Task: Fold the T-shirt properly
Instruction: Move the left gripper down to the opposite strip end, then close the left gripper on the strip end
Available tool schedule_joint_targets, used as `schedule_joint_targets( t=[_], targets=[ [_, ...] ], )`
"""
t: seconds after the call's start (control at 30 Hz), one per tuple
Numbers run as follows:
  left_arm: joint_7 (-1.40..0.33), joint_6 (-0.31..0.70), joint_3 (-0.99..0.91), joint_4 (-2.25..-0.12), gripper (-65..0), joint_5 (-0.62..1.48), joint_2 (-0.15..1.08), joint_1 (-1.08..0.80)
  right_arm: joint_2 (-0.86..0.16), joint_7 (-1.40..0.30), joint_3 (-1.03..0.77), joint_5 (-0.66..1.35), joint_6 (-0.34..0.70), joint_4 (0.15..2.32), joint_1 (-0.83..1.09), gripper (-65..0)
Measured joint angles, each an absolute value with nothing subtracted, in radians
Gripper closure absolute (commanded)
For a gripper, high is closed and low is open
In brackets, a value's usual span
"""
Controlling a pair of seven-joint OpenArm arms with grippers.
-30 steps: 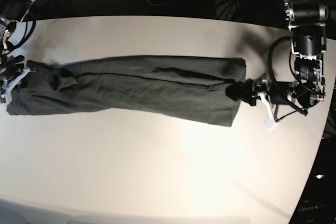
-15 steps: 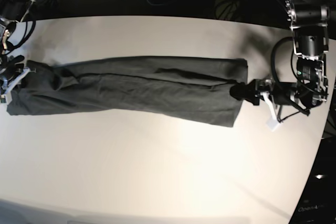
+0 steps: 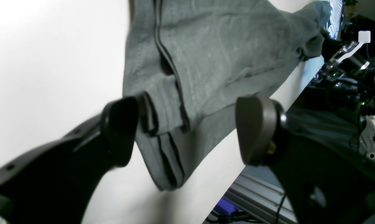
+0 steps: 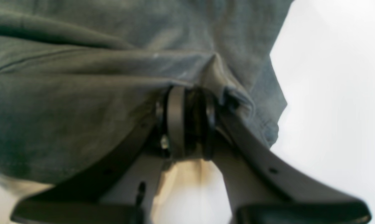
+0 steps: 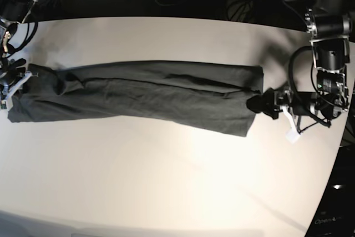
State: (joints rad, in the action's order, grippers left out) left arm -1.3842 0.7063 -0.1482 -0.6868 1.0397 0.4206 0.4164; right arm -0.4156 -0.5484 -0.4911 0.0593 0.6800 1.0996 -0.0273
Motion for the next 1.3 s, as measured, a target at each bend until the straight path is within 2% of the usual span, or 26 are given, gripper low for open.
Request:
schedule_joint_targets(
  t=[0.2, 0.5, 0.8, 0.87, 1.1, 1.3],
  targets=[
    [-1.389, 0.703, -0.146, -0.680, -49.5, 1.026, 0.407, 0.444, -0.416, -0.549, -0.491, 0.060, 0.680, 1.100, -0.027, -7.8],
    [-1.399, 0.699, -0.134, -0.674, -49.5, 1.240, 0.400, 0.424, -0.416, -0.548, -0.491, 0.060, 0.680, 1.100, -0.027, -7.8],
    [-1.398, 0.699, -0.129, -0.675, -49.5, 1.243, 0.429, 0.429, -0.416, -0.548, -0.491, 0.059, 0.680, 1.100, -0.027, -7.8],
    [-1.398, 0.637, -0.135, -0.675, -49.5, 1.245, 0.445, 0.429, -0.416, -0.548, -0.491, 0.059, 0.680, 1.100, -0.027, -7.8],
    [-1.399, 0.567, -0.131, -0.676, -49.5, 1.246, 0.465, 0.429, -0.416, -0.548, -0.491, 0.060, 0.680, 1.099, -0.027, -7.8],
    [-1.397, 0.410, -0.129, -0.742, -49.5, 1.234, 0.463, 0.418, -0.416, -0.548, -0.491, 0.059, 0.680, 1.099, -0.027, -7.8]
  ],
)
